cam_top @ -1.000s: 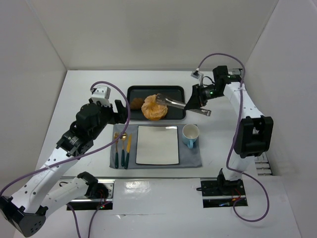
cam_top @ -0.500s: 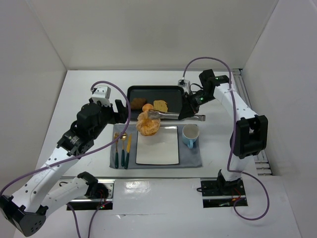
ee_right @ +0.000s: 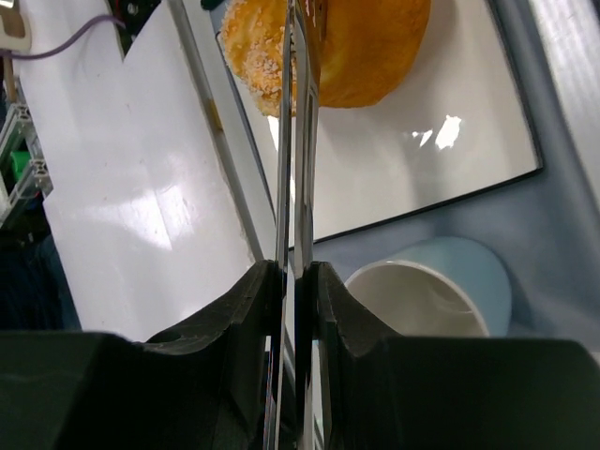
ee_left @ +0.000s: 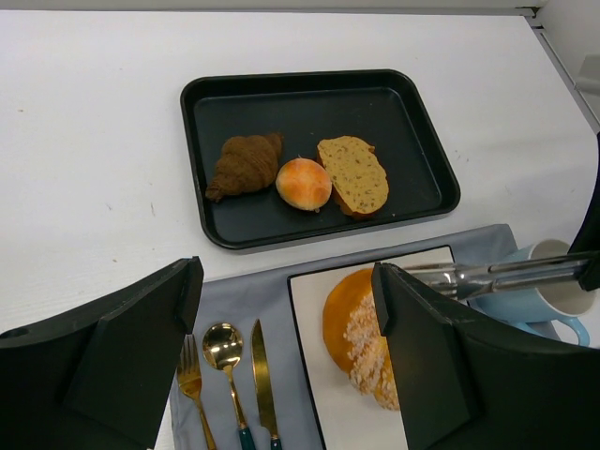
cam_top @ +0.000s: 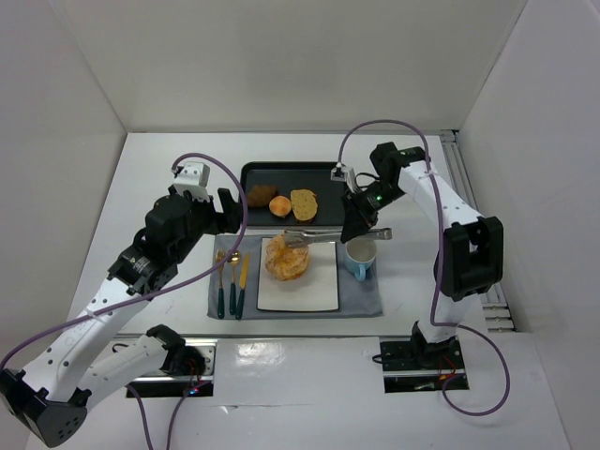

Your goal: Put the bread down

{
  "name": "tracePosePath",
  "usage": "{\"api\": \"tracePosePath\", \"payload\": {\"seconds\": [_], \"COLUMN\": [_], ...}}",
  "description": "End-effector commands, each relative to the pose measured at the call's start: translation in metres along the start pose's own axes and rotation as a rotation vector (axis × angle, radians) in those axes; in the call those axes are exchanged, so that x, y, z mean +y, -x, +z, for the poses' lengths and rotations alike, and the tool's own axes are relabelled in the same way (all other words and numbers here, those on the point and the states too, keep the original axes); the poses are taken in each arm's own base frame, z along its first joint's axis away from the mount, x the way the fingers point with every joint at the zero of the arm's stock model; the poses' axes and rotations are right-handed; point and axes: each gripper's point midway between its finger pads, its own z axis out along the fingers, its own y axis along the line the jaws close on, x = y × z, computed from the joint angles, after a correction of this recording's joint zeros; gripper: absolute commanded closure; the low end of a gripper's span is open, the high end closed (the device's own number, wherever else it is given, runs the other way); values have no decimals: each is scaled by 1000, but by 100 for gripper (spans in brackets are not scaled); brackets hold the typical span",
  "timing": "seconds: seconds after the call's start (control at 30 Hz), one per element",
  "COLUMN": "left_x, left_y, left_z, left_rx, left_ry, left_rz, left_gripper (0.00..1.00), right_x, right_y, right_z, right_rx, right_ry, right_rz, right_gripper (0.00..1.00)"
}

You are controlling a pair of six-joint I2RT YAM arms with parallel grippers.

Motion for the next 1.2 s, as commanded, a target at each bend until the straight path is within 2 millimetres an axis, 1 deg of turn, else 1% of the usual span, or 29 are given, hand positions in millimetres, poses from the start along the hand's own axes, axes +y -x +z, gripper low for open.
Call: {"api": "tracePosePath", "payload": {"seconds": [0.0,0.1,0.13,0.2,0.23,0.27,0.37,0.4,0.47,0.5,0.57,0.6,0.67,0.73,0.83,0.9,0.97,1.17], "left_x": [-3,-3,-3,-3,-3,-3,-3,-3,-3,-3,-3,-3,-3,-3,-3,-3,-3,-3], "left_y": [18,20,20,20,20,20,20,22,22,22,22,22,22,22,22,22,22,22], "left_z": [-2,-5,-5,-5,-5,-5,-5,-7,-7,-7,-7,-7,-7,-7,-7,-7,-7,-7], "left_rx": [-68,-76,-76,-76,-76,-76,-76,-85,-85,-85,-85,-85,-85,-85,-85,-85,-85,-85], "left_ry": [-9,-11,-11,-11,-11,-11,-11,-14,-14,-14,-14,-14,-14,-14,-14,-14,-14,-14], "left_rz": [4,2,2,2,2,2,2,0,0,0,0,0,0,0,0,0,0,0], "left_gripper": [9,9,9,9,9,9,9,9,9,9,9,9,9,9,9,9,9,9], "right_x": [21,24,23,23,22,22,22,23,23,24,24,24,24,24,27,26,25,19], "right_y": [-11,-13,-16,-16,-17,-17,-17,-16,-16,-16,-16,-16,-16,-16,-14,-15,-14,-9], "right_z": [3,8,10,10,10,10,10,10,10,9,9,9,9,9,7,9,9,0], "right_rx": [26,41,51,51,57,57,57,51,51,46,46,46,46,46,36,36,31,-6], "right_ry": [42,55,62,62,55,55,55,62,62,59,59,59,59,59,62,62,59,29], "right_rz": [-9,-23,-9,-8,-9,-9,-9,-8,-8,-15,-16,-16,-16,-16,-22,-22,-29,-31], "right_gripper": [100,100,100,100,96,89,75,67,64,59,58,55,54,50,49,49,47,46]}}
